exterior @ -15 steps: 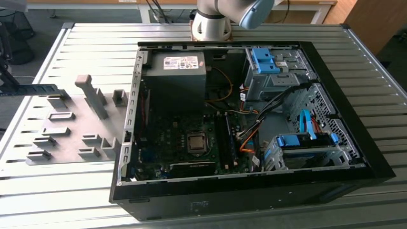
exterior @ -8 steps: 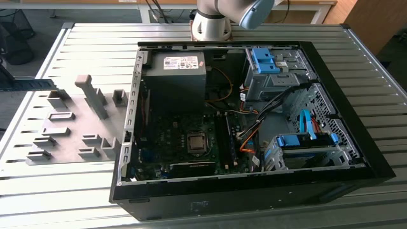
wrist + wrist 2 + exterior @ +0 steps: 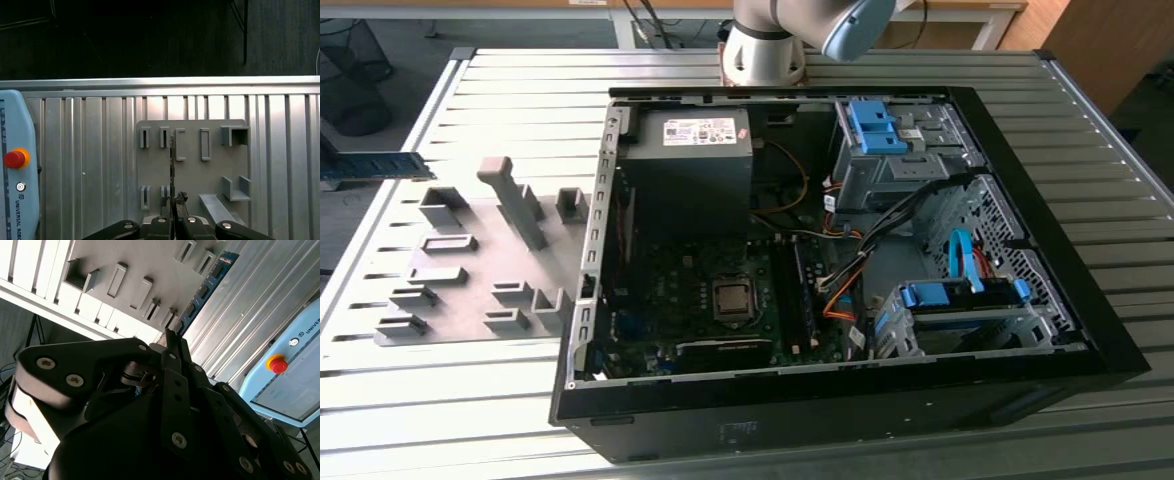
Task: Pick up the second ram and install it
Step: 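Pick up the second ram and move it above second insertion slot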
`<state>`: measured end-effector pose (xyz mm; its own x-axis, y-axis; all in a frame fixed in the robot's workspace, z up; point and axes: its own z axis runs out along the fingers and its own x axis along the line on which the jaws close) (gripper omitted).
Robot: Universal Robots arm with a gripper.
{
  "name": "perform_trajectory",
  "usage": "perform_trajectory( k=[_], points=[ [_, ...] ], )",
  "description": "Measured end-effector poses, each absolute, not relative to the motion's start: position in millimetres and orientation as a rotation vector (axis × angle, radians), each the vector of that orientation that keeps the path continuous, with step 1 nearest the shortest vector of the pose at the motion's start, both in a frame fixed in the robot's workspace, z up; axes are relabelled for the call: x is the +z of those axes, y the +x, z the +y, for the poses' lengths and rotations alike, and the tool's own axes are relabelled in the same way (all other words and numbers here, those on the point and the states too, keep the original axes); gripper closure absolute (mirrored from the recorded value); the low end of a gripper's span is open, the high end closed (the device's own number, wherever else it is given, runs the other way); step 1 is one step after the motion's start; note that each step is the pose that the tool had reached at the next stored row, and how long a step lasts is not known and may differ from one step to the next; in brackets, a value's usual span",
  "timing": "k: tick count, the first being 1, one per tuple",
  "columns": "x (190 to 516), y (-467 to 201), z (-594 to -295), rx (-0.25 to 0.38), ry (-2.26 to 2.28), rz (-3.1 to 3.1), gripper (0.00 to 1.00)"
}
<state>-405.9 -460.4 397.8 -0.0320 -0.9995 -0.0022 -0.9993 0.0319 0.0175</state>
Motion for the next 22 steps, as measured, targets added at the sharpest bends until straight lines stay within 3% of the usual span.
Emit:
perform_trajectory(
  k=[22],
  points=[
    [403.8,-402.7,-460.0,-0.022,2.178,-2.249,0.86]
  ],
)
